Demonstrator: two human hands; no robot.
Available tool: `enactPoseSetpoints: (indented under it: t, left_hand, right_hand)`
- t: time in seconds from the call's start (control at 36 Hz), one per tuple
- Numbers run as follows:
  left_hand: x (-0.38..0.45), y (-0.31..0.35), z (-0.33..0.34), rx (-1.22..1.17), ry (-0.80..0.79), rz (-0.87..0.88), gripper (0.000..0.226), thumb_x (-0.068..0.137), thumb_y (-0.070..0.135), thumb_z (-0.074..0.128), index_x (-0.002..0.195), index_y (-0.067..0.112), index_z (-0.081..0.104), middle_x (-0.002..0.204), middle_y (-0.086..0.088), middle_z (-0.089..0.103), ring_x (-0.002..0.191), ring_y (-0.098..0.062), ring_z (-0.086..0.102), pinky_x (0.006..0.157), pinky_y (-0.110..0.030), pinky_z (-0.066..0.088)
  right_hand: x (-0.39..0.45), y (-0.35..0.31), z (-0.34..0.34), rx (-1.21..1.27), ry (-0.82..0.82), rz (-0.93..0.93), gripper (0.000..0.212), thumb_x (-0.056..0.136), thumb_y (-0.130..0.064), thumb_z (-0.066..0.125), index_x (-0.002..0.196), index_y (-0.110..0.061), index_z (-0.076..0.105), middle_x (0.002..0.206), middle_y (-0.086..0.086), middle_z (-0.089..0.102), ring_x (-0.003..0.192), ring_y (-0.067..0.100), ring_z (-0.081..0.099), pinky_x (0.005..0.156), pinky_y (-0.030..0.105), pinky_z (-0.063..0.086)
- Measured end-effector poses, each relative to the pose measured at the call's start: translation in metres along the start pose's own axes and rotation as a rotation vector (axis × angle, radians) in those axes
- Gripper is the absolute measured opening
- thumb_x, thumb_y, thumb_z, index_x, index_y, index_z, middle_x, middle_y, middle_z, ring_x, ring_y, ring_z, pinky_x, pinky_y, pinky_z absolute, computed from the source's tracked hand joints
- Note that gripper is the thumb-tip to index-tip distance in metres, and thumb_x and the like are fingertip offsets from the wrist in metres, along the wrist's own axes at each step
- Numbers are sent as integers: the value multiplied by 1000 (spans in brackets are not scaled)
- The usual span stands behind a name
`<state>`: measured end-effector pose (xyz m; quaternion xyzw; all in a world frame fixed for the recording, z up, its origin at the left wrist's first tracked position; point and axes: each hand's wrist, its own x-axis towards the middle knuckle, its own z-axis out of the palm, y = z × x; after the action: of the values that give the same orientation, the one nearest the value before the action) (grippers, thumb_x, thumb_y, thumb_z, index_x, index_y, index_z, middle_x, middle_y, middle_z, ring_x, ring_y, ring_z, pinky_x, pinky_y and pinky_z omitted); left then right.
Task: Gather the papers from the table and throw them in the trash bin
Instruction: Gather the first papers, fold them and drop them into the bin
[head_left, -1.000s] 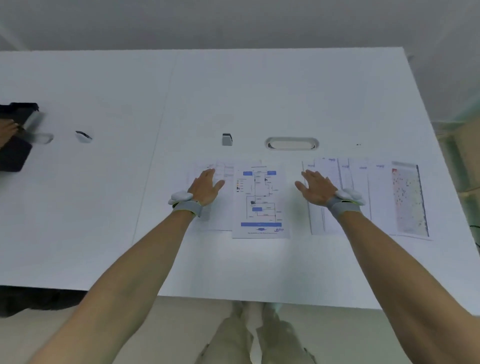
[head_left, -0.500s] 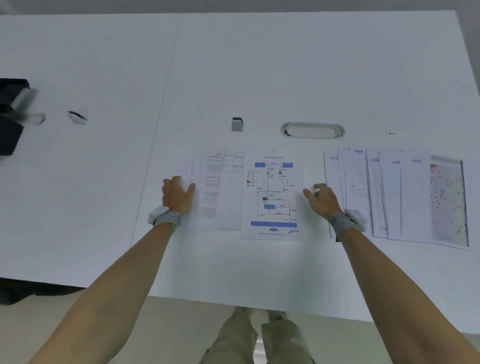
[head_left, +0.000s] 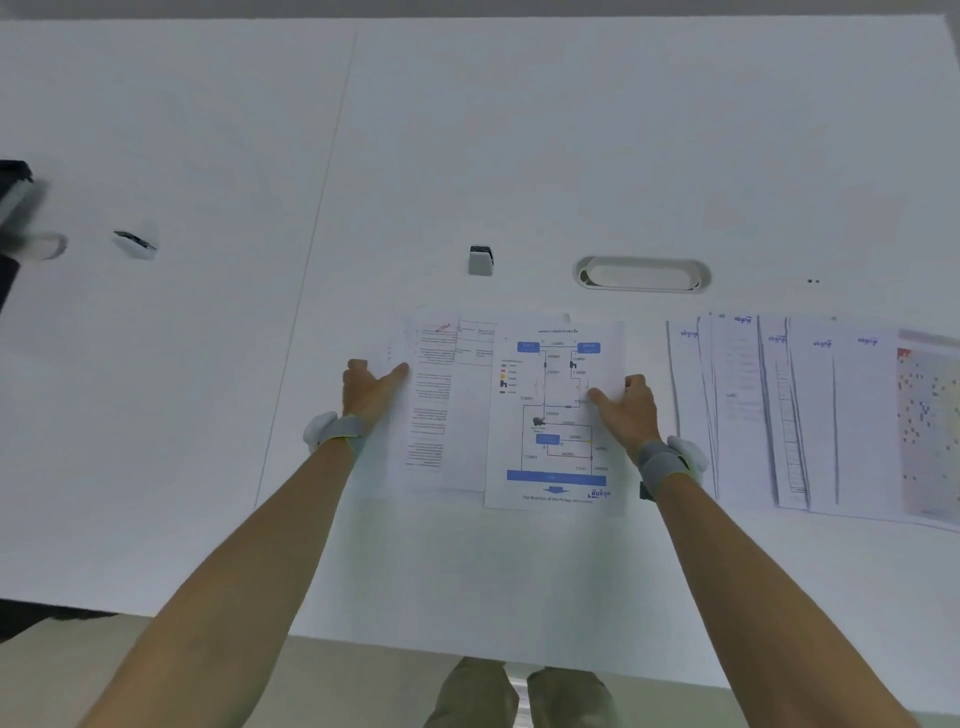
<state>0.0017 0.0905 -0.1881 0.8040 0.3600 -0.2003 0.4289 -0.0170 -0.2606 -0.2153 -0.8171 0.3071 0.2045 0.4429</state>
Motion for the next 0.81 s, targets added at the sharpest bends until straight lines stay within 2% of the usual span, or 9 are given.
enactPoseSetpoints:
  t: [0.08, 0.17, 0.25, 0.36, 0.5, 0.56, 0.64, 0.69, 0.81]
  left_hand:
    - [-13, 8, 23, 6, -51, 39, 77, 94, 44, 70, 152, 7, 38, 152, -12, 45, 137, -33, 52, 114, -49, 47]
    - [-30, 17, 48, -21, -94, 86, 54, 93, 38, 71, 134, 9, 51, 136, -11, 57, 124, -32, 62, 107, -49, 52]
    - [-46, 20, 72, -29, -151, 130, 43, 96, 29, 68, 132, 12, 50, 133, -9, 63, 118, -31, 65, 105, -49, 54]
    - [-54, 14, 83, -102, -140, 148, 30, 98, 12, 60, 126, 12, 49, 126, -7, 71, 110, -32, 71, 99, -48, 59]
    - [-55, 1, 65, -260, -248, 207, 33, 98, 9, 66, 129, 17, 58, 125, -4, 73, 113, -27, 72, 99, -48, 60]
    - [-58, 0, 55, -304, -317, 228, 39, 97, 7, 69, 132, 21, 60, 126, -2, 74, 115, -25, 72, 100, -46, 60]
    - [-66, 5, 41, -373, -412, 218, 44, 95, 4, 71, 130, 30, 63, 126, -1, 75, 115, -26, 73, 96, -42, 62]
    - [-77, 13, 37, -420, -448, 218, 45, 95, 4, 71, 131, 29, 64, 126, -3, 76, 114, -28, 74, 94, -43, 63]
    - [-97, 30, 37, -514, -388, 247, 40, 95, 6, 70, 129, 25, 63, 120, -3, 78, 106, -32, 77, 88, -48, 65]
  right_hand:
    - [-4, -8, 11, -8, -36, -14, 53, 93, -32, 70, 132, -7, 45, 134, 14, 53, 119, 34, 59, 100, 47, 54]
    - [-10, -17, 25, -18, -89, -39, 53, 94, -34, 69, 133, -9, 44, 135, 13, 51, 120, 34, 59, 102, 50, 54]
    - [-16, -23, 39, -21, -122, -65, 52, 95, -33, 69, 133, -9, 43, 136, 13, 48, 120, 34, 59, 103, 49, 54]
    - [-19, -19, 41, -10, -114, -80, 54, 92, -32, 73, 132, -8, 44, 134, 14, 46, 119, 32, 58, 104, 48, 53]
    - [-18, -8, 23, 120, -97, -68, 76, 80, -45, 84, 138, -15, 43, 127, 6, 48, 111, 23, 59, 96, 37, 53]
    - [-22, -9, 11, 229, -171, -60, 85, 76, -46, 88, 142, -17, 42, 128, 2, 54, 110, 21, 62, 95, 37, 56]
    - [-31, -15, -4, 398, -429, -31, 70, 76, -39, 90, 135, -17, 58, 123, 3, 73, 110, 28, 73, 97, 48, 59]
    - [-44, -23, -8, 440, -536, -38, 56, 79, -32, 89, 128, -15, 68, 118, 7, 78, 105, 31, 76, 95, 52, 60]
    - [-64, -44, 0, 461, -298, -94, 42, 81, -28, 88, 117, -12, 72, 111, 9, 79, 95, 31, 78, 82, 44, 66]
